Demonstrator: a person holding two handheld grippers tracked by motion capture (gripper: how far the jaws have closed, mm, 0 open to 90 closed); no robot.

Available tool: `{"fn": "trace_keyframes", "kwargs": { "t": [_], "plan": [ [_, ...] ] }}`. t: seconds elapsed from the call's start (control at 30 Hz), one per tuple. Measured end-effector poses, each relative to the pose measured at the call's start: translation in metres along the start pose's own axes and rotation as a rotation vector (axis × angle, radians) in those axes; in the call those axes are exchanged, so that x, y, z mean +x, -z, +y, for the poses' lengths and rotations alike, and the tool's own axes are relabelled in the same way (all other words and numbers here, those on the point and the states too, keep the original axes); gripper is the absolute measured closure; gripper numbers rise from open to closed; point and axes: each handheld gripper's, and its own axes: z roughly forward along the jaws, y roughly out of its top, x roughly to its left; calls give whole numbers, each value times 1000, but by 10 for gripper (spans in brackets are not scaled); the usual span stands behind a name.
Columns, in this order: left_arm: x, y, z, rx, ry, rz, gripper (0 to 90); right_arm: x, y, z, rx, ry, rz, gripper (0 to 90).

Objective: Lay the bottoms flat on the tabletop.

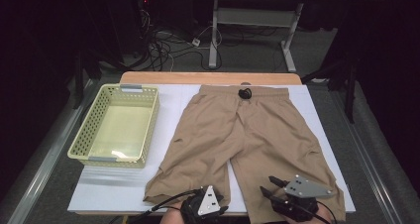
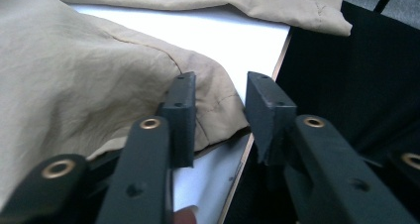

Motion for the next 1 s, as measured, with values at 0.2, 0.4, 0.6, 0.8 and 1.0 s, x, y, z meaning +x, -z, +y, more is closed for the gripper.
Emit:
{"fn": "trace_keyframes", "kwargs": {
  "t": [0.2, 0.4, 0.6, 0.8, 1.0],
  "plan": [
    [-1, 0, 0, 0, -23, 23, 781, 33, -33, 3, 48, 21, 73, 502],
    [-1, 0, 0, 4, -25, 32, 813, 44, -50, -7, 105, 73, 42, 500],
    [0, 0, 0, 1, -19, 24, 813, 38, -50, -9, 101, 53, 42, 680],
    [-2, 0, -1, -6, -15, 35, 812, 37, -50, -11, 94, 86, 3, 900],
    [-6, 6, 4, 14, -1, 5, 834, 28, -32, -6, 3, 39, 22, 900]
  ]
}}
